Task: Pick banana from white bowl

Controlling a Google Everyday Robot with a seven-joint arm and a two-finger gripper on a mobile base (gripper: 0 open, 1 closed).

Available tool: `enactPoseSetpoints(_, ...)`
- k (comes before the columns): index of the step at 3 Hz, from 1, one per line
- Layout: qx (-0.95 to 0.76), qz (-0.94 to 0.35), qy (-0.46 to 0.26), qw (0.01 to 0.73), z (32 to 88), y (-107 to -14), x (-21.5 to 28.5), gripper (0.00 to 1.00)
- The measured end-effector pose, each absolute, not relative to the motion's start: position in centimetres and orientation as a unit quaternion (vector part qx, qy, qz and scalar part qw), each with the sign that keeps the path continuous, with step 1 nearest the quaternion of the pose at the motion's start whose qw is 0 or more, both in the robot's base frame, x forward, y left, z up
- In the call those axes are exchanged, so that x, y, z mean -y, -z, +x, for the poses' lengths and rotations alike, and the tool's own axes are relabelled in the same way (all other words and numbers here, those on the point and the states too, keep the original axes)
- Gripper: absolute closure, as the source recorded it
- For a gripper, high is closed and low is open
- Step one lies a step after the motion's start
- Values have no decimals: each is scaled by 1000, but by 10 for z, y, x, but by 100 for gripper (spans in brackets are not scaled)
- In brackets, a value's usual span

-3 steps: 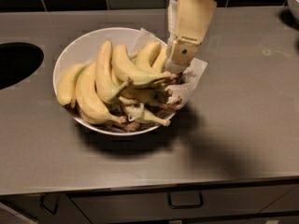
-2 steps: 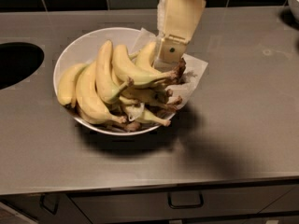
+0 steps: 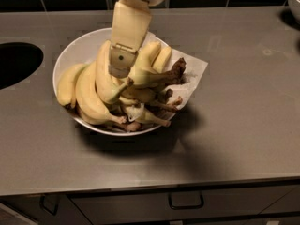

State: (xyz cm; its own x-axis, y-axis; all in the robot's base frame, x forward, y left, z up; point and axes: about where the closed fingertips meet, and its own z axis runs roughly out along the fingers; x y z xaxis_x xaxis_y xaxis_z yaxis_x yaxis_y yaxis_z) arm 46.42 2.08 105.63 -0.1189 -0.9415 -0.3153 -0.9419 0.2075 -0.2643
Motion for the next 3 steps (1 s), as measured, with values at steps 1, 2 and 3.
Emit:
enactPoseSetpoints(1, -744, -628, 1, 226, 463, -1065, -25, 0)
enactPoseSetpoints(2, -744, -628, 1, 226, 463, -1065, -25, 0)
enactPoseSetpoints(3, -767, -607, 4, 206, 464, -1061, -25, 0)
